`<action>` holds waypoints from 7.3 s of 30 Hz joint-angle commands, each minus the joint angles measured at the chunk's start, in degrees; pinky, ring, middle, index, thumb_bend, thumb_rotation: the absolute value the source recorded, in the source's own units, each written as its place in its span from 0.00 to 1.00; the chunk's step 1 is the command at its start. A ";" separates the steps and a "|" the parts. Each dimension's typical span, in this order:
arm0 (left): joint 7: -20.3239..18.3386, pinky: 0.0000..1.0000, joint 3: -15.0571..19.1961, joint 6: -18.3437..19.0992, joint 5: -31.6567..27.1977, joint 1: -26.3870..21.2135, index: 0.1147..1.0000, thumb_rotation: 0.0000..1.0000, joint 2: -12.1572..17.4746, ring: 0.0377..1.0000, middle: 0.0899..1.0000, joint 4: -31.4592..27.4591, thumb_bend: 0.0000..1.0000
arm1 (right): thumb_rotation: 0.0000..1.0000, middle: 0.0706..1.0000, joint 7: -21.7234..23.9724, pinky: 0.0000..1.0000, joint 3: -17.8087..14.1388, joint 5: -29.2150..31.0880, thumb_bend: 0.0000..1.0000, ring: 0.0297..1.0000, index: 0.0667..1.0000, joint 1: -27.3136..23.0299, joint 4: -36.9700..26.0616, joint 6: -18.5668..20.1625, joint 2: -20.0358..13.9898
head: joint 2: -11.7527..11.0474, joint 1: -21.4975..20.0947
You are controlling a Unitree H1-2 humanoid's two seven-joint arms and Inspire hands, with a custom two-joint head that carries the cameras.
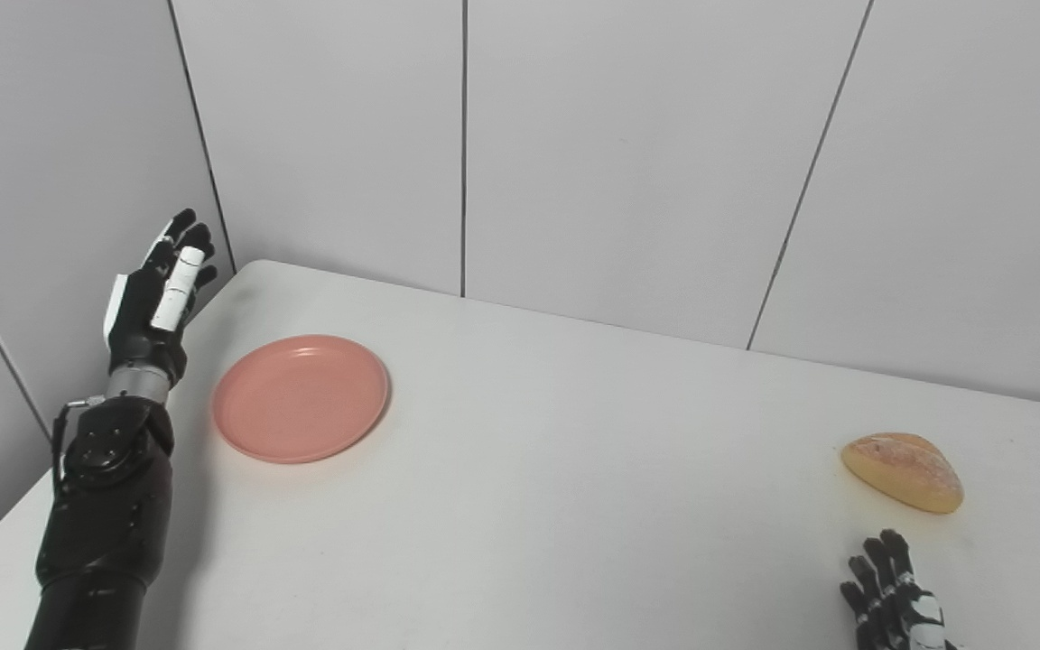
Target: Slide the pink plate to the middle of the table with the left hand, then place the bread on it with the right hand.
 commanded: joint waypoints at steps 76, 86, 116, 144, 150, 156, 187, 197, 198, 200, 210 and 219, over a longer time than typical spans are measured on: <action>-11.89 0.89 -9.34 -7.21 -3.14 -3.36 1.00 0.71 -4.08 0.99 1.00 17.44 0.95 | 0.90 0.97 -1.49 1.00 1.13 -0.66 0.83 0.96 0.99 3.52 -4.26 4.78 1.36 | 1.93 -2.89; -11.62 0.85 -10.20 -7.31 -2.57 -3.38 0.98 0.68 -6.30 0.95 0.97 16.75 0.93 | 0.90 0.97 -1.49 1.00 1.25 -0.90 0.83 0.96 0.99 3.70 -4.45 4.74 1.28 | 2.42 -3.57; -12.04 0.84 -12.30 2.33 -2.43 -0.27 0.95 0.64 -12.90 0.93 0.94 3.83 0.92 | 0.86 0.94 -4.93 0.97 4.83 -4.99 0.85 0.93 0.95 3.10 -6.14 6.45 4.65 | 6.35 -14.75; -11.08 0.89 -13.12 7.33 -2.47 1.48 0.97 0.67 -19.80 0.96 0.96 -1.46 0.92 | 0.86 0.94 -6.59 0.97 6.91 -7.39 0.88 0.93 0.96 2.18 -4.83 6.66 6.93 | 7.15 -20.85; -9.70 0.86 -14.38 8.21 -1.37 2.16 0.97 0.68 -20.65 0.94 0.95 -2.85 0.90 | 0.86 0.94 -6.68 0.96 7.01 -7.57 0.88 0.92 0.95 2.11 -5.02 6.92 7.15 | 7.43 -20.76; -8.34 0.87 -15.27 10.08 -0.22 3.04 0.96 0.69 -21.52 0.95 0.95 -5.02 0.88 | 0.86 0.94 -6.69 0.95 6.99 -7.46 0.88 0.92 0.95 2.05 -4.98 6.97 7.20 | 7.54 -20.76; -4.06 0.86 -16.79 8.87 1.65 6.00 0.94 0.68 -27.44 0.91 0.94 -9.63 0.84 | 0.86 0.95 -7.27 0.97 8.96 -9.90 0.81 0.93 0.97 1.27 -3.64 5.73 9.01 | 7.50 -27.88; -4.63 0.82 -17.51 7.68 2.23 6.10 0.95 0.70 -27.63 0.91 0.95 -8.18 0.84 | 0.83 0.93 -7.56 0.95 8.69 -10.07 0.78 0.91 0.97 1.25 -3.34 5.09 9.19 | 7.10 -28.75; -4.61 0.82 -17.52 7.59 2.23 6.10 0.95 0.70 -27.70 0.91 0.95 -8.03 0.84 | 0.82 0.92 -7.54 0.95 8.67 -10.12 0.78 0.90 0.96 1.26 -3.26 4.83 9.11 | 7.10 -28.75; -4.55 0.83 -17.45 7.38 2.10 6.12 0.95 0.69 -27.91 0.91 0.94 -7.55 0.85 | 0.79 0.88 -8.73 0.90 9.04 -13.33 0.77 0.86 0.94 1.32 -3.00 3.18 8.78 | 6.88 -28.87; -5.71 0.84 -16.90 7.04 1.24 5.66 0.95 0.68 -27.39 0.92 0.95 -5.43 0.85 | 0.77 0.74 -13.90 0.65 9.43 -27.06 0.82 0.68 0.84 -0.14 -5.94 0.98 8.30 | 6.61 -29.90; -7.84 0.85 -16.51 6.27 0.73 4.92 0.96 0.67 -26.62 0.93 0.96 -3.68 0.86 | 0.51 0.79 -4.93 0.60 11.84 -49.90 0.97 0.72 0.84 -7.93 -16.33 18.18 -1.53 | 5.93 -30.94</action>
